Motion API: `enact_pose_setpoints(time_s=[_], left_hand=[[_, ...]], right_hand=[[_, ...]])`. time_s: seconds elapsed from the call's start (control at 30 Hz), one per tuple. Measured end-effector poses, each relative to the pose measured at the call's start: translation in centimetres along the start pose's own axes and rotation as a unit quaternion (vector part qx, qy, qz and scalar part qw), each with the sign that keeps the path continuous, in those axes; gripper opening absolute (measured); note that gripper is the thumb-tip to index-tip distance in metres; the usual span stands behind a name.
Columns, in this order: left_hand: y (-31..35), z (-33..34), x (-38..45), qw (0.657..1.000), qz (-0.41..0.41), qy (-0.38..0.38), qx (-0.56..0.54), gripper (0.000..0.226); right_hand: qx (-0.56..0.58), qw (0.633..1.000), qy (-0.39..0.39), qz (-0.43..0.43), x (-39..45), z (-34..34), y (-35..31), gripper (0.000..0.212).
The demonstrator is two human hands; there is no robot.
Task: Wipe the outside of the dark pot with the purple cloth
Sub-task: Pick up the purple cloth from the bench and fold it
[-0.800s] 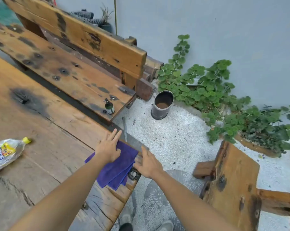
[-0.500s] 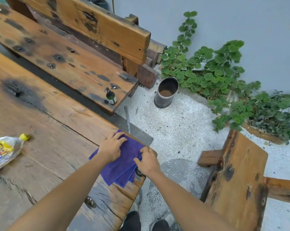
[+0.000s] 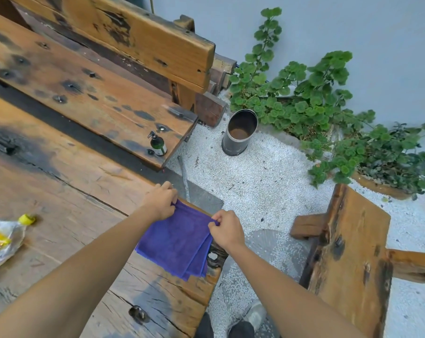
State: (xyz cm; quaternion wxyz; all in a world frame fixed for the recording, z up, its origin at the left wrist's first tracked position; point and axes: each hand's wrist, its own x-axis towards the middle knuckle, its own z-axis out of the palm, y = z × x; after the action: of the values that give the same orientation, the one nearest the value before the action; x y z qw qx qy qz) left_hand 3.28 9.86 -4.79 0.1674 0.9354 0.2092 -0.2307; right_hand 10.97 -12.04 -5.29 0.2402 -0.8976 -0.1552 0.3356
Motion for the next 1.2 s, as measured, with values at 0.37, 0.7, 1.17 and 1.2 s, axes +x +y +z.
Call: enact_pose_setpoints(time_s=[0.37,0.7,1.17,1.2], left_hand=[[0.4,0.4,1.0,1.0,0.0,-0.015,-0.023,0.016],[2.7,-3.9,1.3,0.992,0.002,-0.025,-0.122,0.014],[20.3,-13.5,12.8,0.99,0.087,0.066,-0.093,0.017],[21.4,-14.0,13.8,0.988,0.088,0.077,-0.097,0.017]], right_hand=[[-0.052,0.998,-0.043,-0.01,1.0,0.5,-0.3,0.021],[0.056,0.995,-0.066,-0.049,1.8,-5.9,0.2,0.017],[-0.006,0.989,0.001,-0.149,13.4,-26.6,7.8,0.035],[-0.006,0.989,0.01,-0.15,14.3,-27.8,8.2,0.035]])
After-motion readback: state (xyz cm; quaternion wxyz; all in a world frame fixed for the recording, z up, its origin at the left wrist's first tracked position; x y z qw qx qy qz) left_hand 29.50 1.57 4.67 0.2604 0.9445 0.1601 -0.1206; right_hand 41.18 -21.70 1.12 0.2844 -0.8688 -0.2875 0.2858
